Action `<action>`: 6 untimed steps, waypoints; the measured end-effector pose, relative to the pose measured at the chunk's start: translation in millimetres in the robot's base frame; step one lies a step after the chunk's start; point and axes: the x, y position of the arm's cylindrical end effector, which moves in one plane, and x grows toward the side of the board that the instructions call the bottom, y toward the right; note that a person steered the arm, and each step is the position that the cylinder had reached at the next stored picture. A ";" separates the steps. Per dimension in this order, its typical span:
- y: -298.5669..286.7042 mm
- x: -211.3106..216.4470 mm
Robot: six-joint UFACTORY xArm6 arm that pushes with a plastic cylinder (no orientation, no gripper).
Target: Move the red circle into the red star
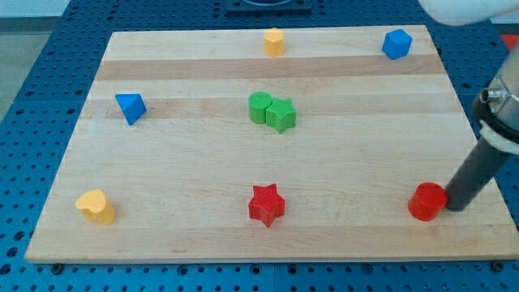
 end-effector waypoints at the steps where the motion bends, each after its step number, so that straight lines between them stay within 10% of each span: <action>1: -15.2 0.0; 6: -87.9 1.7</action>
